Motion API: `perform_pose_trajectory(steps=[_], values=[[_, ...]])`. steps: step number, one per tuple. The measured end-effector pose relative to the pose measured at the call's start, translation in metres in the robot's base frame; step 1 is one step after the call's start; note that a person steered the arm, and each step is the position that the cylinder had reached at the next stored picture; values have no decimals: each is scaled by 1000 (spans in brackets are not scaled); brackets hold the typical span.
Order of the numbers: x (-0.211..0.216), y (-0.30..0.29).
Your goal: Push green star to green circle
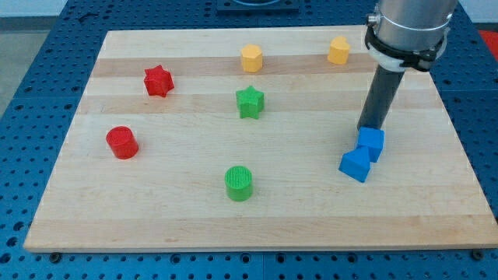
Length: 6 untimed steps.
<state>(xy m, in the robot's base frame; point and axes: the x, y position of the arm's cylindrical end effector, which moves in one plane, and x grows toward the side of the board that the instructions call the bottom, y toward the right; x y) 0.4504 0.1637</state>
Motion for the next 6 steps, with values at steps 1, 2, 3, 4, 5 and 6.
perform_pose_trajectory(steps=[1,2,3,4,5,6], values=[[-6,0],[-39,0],[-70,-5],[-102,-32],[-112,-85],[-110,-144]])
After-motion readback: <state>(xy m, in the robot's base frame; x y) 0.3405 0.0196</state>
